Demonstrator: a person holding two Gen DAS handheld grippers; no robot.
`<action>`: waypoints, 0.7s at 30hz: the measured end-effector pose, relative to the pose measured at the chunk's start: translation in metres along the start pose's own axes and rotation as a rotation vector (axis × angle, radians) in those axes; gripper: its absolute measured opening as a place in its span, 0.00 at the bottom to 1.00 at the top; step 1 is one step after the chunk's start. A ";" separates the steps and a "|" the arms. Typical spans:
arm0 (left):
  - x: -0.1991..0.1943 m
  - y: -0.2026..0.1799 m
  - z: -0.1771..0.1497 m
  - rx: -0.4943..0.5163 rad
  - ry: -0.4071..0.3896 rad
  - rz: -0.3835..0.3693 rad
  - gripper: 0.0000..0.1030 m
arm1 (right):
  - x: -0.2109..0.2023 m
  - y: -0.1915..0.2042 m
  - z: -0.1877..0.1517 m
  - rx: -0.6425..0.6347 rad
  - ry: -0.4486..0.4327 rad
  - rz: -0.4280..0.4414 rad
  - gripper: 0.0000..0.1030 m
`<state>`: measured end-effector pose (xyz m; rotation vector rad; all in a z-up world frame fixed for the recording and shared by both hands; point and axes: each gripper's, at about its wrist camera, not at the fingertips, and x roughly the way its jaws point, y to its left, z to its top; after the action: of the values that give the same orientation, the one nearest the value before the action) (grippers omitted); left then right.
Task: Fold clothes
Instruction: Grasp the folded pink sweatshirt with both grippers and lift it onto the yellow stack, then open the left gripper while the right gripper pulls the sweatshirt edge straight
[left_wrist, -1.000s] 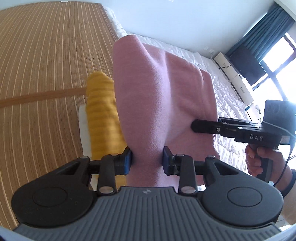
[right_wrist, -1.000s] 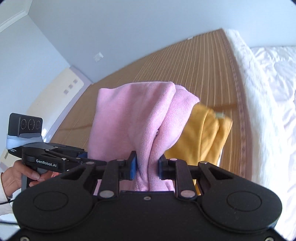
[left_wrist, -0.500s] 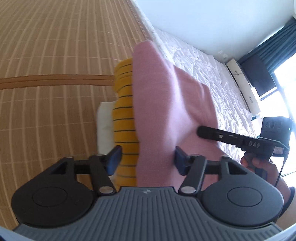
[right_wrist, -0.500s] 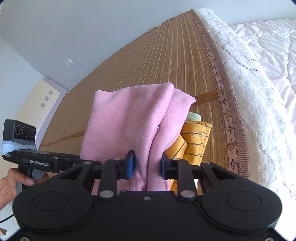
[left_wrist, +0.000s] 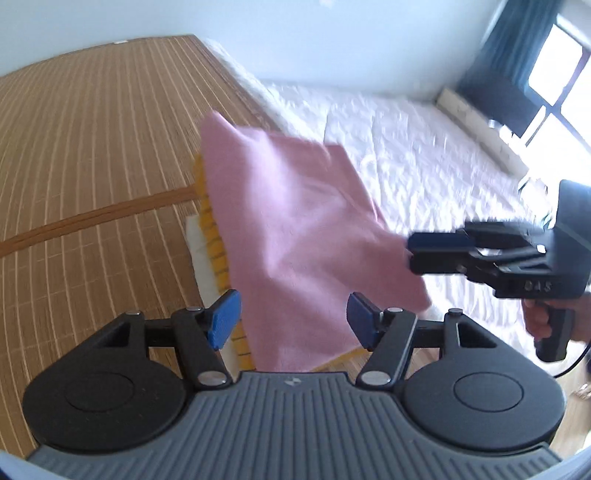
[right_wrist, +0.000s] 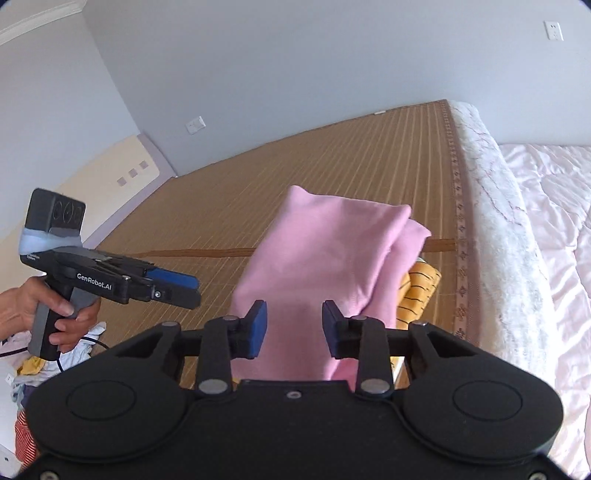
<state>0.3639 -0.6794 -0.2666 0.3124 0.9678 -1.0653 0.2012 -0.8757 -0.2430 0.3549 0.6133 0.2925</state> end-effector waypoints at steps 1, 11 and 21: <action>0.010 -0.002 -0.004 0.021 0.024 0.036 0.67 | 0.010 0.001 -0.001 -0.006 0.012 -0.007 0.31; 0.003 0.025 -0.047 0.013 0.085 0.190 0.67 | 0.014 -0.022 -0.046 0.075 0.175 -0.086 0.26; 0.011 -0.047 -0.029 0.129 -0.004 0.351 0.68 | 0.016 0.033 -0.021 -0.210 0.050 -0.229 0.28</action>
<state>0.3102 -0.6902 -0.2812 0.5650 0.8054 -0.8064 0.1954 -0.8354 -0.2532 0.0742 0.6596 0.1442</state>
